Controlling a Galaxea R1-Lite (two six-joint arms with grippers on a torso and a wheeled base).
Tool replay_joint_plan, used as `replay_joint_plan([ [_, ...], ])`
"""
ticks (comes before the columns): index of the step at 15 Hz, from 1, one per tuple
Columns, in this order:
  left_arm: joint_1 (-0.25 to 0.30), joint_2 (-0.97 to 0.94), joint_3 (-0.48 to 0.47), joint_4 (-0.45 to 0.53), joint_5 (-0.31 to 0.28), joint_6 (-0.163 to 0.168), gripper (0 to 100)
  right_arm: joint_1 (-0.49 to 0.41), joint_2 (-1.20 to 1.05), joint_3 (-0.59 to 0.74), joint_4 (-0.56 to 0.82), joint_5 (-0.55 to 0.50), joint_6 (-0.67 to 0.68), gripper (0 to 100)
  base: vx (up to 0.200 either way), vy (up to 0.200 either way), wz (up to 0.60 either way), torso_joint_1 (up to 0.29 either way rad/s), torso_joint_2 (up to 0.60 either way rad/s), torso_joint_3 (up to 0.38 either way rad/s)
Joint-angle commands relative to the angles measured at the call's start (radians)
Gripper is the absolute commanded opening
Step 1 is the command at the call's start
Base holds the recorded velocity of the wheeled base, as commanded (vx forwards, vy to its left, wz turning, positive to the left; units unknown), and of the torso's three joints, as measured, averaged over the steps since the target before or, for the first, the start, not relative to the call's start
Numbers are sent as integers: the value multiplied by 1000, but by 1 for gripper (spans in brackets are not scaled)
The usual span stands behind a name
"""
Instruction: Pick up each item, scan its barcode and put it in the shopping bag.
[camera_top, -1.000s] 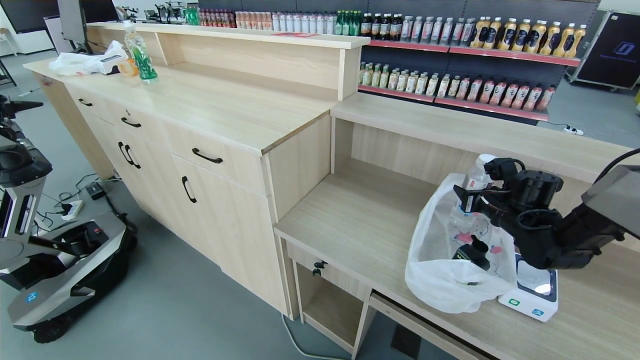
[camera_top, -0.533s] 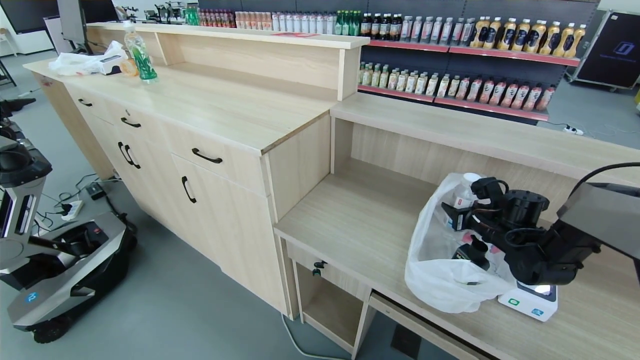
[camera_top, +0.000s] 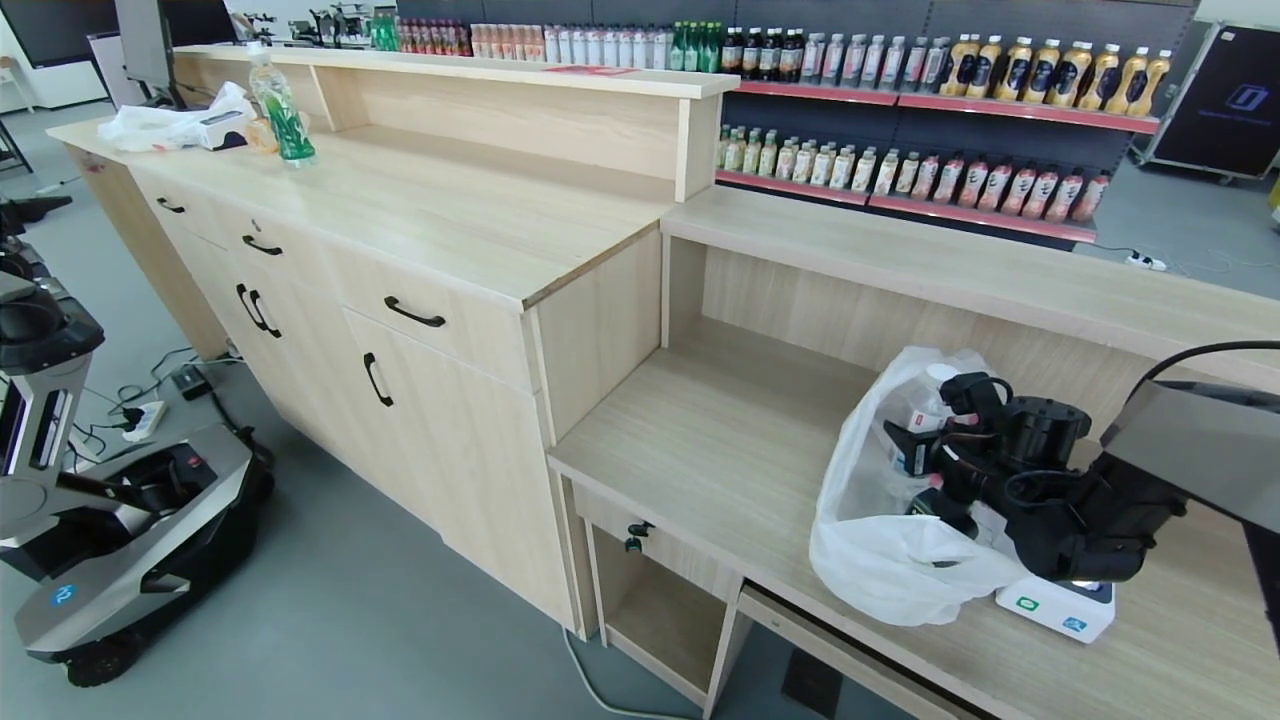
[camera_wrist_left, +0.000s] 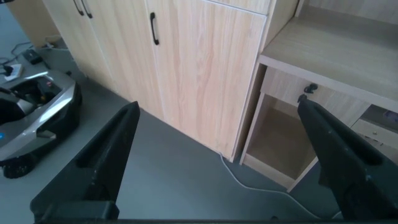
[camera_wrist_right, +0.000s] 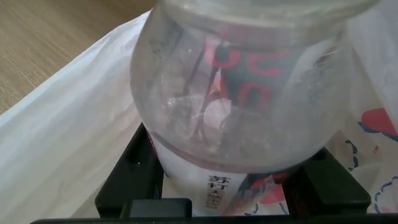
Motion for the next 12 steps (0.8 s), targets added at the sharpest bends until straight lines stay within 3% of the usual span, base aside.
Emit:
replay_joint_plan([
  [1,0,0,-1,0,0,0,100,-8,9,1,5,11,-1,0,0,0,0,0,0,0],
  [2,0,0,-1,0,0,0,100,-9,9,3,5,12,-1,0,0,0,0,0,0,0],
  [3,0,0,-1,0,0,0,100,-15,7,4,10,12,-1,100,0,0,0,0,0,0],
  [12,0,0,1,0,0,0,100,-8,-232,37,44,127,-10,100,0,0,0,0,0,0],
])
